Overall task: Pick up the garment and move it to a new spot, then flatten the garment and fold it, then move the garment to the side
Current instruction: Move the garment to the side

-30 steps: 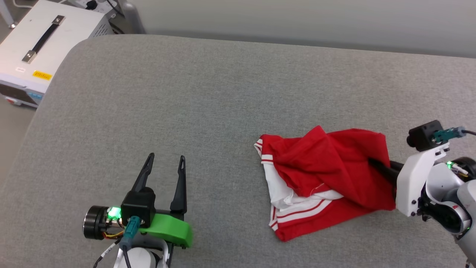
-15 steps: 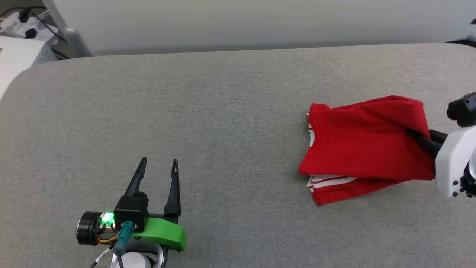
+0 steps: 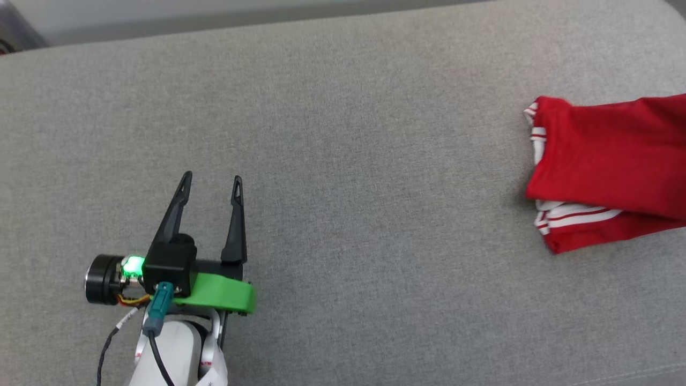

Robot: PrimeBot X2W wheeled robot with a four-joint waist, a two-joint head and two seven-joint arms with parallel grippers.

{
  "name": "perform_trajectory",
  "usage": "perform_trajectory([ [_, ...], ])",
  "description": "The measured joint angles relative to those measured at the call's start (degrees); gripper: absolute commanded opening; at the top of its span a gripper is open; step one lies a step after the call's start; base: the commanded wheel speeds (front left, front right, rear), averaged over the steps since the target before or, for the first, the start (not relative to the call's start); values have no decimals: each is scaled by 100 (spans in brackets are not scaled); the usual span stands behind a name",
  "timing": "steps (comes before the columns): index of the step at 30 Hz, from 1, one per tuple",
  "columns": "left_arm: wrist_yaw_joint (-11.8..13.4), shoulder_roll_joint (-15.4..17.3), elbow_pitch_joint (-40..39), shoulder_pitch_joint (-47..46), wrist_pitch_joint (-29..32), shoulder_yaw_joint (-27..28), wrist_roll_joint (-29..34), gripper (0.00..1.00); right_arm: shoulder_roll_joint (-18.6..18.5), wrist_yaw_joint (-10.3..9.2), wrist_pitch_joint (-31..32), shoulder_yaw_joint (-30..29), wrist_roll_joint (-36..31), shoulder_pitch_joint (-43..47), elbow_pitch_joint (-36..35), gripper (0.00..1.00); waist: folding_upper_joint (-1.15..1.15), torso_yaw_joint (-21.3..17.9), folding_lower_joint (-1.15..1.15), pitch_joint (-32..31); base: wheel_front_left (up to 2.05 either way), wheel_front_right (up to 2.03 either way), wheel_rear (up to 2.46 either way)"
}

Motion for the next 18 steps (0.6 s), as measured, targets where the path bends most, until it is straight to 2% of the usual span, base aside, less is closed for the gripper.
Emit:
perform_trajectory([
  [7,-34,58,-232,-378,0,-15,29,100,-296,0,20,-515,-392,-518,955,0,0,34,1,695,0,0,0],
  [18,-29,122,-405,-593,1,-21,52,100,-388,0,-301,-1268,-1007,-1138,2184,0,0,186,1,1477,0,0,0],
])
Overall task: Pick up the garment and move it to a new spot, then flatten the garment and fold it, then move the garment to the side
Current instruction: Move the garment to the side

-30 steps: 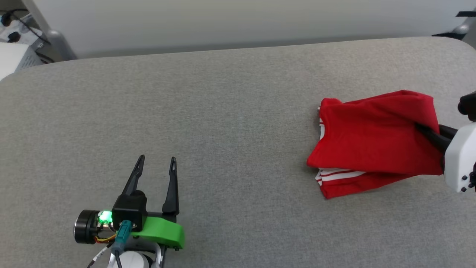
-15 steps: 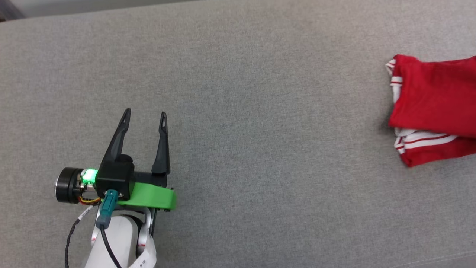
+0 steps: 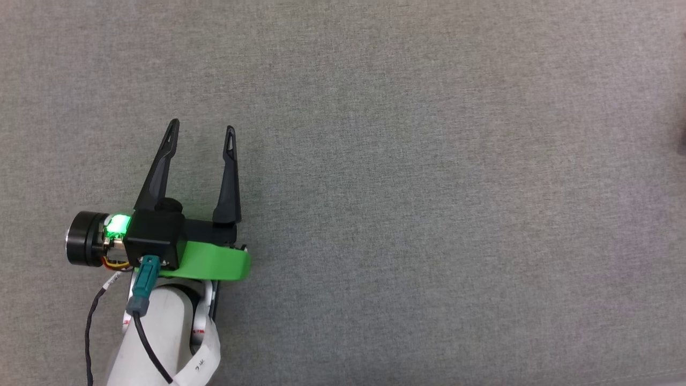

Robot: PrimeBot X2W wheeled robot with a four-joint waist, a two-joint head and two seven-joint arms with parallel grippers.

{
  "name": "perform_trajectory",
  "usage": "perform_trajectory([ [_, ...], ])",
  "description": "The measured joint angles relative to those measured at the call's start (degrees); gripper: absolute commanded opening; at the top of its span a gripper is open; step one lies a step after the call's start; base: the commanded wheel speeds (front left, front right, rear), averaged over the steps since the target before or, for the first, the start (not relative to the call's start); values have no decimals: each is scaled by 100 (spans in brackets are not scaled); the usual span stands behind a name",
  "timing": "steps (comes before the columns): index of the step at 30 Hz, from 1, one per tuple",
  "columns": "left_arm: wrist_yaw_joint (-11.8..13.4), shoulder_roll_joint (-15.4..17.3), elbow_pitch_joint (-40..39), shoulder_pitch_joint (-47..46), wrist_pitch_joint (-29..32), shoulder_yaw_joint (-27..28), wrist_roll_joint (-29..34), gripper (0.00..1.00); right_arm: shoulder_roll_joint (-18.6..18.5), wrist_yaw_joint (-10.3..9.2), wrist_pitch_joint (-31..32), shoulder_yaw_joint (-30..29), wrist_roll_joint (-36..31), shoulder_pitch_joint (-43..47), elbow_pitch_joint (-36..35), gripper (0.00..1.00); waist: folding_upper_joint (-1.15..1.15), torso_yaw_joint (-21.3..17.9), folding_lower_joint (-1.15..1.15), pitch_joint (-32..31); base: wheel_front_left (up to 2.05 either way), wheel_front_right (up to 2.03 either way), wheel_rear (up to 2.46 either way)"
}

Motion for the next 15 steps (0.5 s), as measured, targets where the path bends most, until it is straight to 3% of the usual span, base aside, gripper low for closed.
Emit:
perform_trajectory([
  [3,18,20,1,-4,0,14,0,100,81,0,-170,-69,-162,-88,207,0,0,48,0,34,0,0,0],
  [4,31,24,3,-4,0,22,-1,100,141,0,-208,-85,-193,-122,264,41,0,55,0,19,0,0,0],
  [5,42,25,8,-3,0,23,-1,100,197,0,-229,-107,-193,-142,318,100,0,58,0,0,0,0,0],
  [15,92,-12,182,137,0,19,-78,100,407,0,-1311,-209,-453,-169,446,100,0,108,-1,-509,0,0,0],
])
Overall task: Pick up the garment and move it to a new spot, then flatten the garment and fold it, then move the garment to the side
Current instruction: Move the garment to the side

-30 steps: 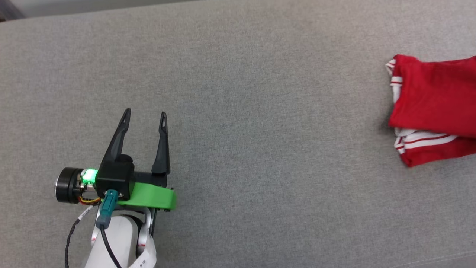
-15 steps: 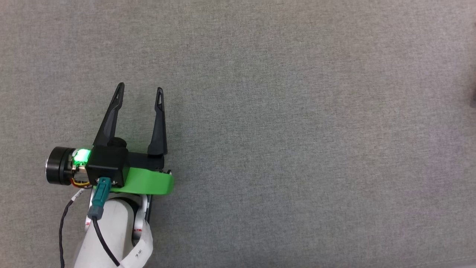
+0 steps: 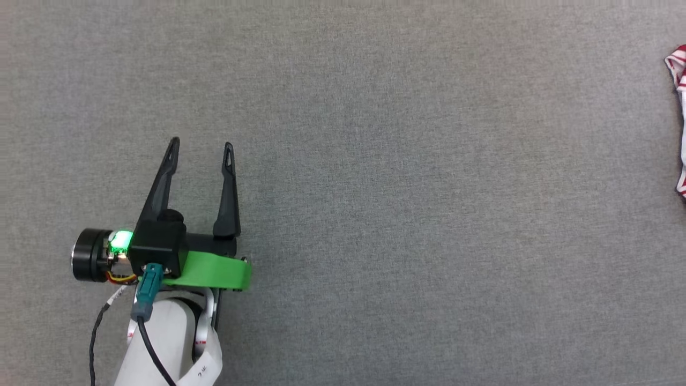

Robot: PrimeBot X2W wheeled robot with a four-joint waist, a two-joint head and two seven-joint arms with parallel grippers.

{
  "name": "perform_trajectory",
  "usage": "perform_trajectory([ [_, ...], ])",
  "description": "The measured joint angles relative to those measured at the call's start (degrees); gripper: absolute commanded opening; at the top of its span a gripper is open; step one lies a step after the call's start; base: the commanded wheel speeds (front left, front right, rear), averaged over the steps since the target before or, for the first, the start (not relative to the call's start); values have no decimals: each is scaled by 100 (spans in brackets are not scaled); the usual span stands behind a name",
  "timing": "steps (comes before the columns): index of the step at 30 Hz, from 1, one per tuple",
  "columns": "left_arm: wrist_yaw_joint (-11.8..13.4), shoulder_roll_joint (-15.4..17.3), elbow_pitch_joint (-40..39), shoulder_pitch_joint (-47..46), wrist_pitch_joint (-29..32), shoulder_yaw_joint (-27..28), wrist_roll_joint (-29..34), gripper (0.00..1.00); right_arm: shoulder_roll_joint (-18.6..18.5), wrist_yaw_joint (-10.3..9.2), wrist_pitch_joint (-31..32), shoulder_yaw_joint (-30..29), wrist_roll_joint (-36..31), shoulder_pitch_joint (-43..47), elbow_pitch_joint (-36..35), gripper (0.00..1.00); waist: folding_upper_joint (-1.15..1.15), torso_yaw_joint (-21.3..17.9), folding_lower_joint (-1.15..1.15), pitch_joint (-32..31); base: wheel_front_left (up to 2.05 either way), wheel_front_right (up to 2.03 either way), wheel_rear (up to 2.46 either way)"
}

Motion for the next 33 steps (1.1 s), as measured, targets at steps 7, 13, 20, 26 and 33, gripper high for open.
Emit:
perform_trajectory([
  [7,37,-74,154,443,0,33,-58,100,256,0,-1428,-197,-275,183,-498,100,0,82,0,-536,0,0,0],
  [13,53,-103,254,699,0,93,-102,100,950,0,-2346,-527,-654,438,-1170,100,0,203,-1,-1016,0,0,0],
  [20,52,-126,355,917,0,131,-110,100,2184,0,-2564,-868,-1282,1263,-2473,100,0,375,-1,-1513,0,0,0],
  [26,42,-168,432,990,0,170,-163,100,3220,-1,-2588,-832,-1543,2089,-3499,100,0,555,-1,-1847,0,0,0],
  [33,-3,-212,533,1066,-1,192,-186,100,4069,0,-2588,-510,-1650,3084,-3685,100,0,765,-1,-2162,0,0,0],
])
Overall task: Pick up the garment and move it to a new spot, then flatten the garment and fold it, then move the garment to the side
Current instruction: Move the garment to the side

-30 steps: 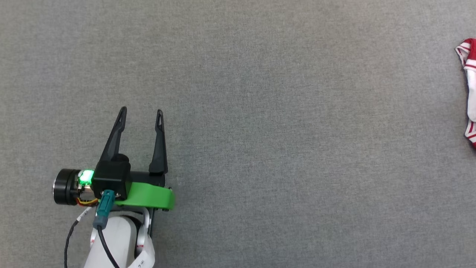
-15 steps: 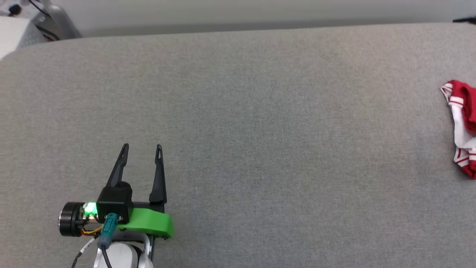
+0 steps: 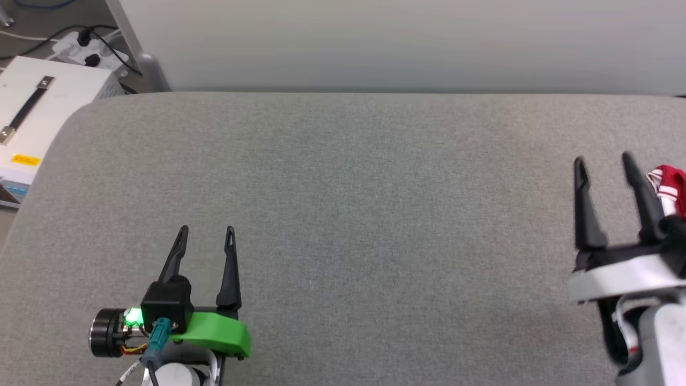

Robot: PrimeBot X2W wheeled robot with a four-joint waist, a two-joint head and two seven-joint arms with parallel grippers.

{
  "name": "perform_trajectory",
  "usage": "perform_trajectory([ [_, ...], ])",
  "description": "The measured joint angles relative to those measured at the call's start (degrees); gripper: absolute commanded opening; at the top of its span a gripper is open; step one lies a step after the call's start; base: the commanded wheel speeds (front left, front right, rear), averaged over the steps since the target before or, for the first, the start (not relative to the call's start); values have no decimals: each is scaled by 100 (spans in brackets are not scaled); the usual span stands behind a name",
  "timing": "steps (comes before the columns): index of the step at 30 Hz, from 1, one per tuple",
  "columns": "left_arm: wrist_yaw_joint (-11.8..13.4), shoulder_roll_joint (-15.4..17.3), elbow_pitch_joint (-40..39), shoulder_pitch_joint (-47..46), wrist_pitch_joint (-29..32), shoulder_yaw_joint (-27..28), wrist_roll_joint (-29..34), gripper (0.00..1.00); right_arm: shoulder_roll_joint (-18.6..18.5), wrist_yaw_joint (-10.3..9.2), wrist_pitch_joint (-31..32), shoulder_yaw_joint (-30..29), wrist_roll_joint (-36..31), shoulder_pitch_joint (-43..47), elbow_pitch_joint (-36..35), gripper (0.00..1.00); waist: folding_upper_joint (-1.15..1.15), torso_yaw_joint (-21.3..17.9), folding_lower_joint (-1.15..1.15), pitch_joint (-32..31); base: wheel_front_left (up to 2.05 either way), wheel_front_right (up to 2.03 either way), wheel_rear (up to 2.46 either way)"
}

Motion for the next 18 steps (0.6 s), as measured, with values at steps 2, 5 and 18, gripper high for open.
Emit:
perform_trajectory([
  [2,-2,-3,4,49,1,21,-7,100,111,0,0,87,14,234,9,100,0,43,0,-83,0,0,0],
  [5,-38,-8,12,119,0,44,-33,100,260,-1,0,92,51,585,22,100,0,95,0,-208,0,0,0],
  [18,-188,-58,30,427,1,36,-76,100,490,-1,1,-67,68,1611,-151,100,0,209,0,-568,0,0,0],
])
